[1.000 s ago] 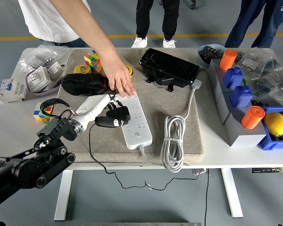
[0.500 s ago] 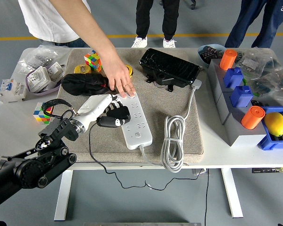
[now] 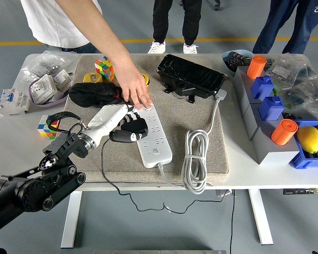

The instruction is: Put the plug near the board,insert it into the board,press the button,pull the plug out

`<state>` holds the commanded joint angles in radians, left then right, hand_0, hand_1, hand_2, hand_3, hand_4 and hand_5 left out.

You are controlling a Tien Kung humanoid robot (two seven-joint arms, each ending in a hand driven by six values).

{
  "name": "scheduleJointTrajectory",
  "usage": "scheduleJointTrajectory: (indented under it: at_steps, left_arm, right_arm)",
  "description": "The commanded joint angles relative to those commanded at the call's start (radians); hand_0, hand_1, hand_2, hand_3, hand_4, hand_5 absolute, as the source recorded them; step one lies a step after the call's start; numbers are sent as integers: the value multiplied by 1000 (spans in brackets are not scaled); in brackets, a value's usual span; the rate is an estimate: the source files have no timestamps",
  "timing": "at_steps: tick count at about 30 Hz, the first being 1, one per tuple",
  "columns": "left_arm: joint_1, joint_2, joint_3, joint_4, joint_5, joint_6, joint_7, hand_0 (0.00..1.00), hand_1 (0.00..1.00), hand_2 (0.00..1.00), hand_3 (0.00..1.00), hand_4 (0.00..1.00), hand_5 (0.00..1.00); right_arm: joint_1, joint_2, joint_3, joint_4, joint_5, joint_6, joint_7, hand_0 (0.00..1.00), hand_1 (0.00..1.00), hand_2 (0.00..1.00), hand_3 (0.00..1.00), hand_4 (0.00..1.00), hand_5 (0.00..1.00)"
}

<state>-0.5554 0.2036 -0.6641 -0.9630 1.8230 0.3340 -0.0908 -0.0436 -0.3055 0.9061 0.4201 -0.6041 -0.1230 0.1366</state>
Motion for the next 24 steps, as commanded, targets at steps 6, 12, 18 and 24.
scheduleJointTrajectory:
  at_steps: [6, 12, 18, 24]
  left_arm:
    - [3, 2, -6, -11, -14, 5, -23, 280, 377, 374, 529, 753, 25]
    - [3, 9, -20, -25, -20, 10, -38, 283, 375, 369, 528, 751, 24]
    - [14, 21, -65, -44, -18, 16, -47, 283, 375, 368, 528, 751, 25]
    - [20, 37, -115, -14, 1, 25, -48, 282, 376, 368, 527, 752, 27]
  right_arm:
    - [-1, 0, -1, 2, -1, 0, 0, 605, 619, 574, 545, 895, 370]
    - [1, -1, 0, 4, -4, 0, 0, 605, 617, 574, 545, 895, 370]
    - [1, -2, -3, 5, -4, 0, 0, 605, 618, 574, 545, 894, 370]
    - [1, -5, -9, 5, -4, 0, 0, 605, 618, 573, 546, 894, 370]
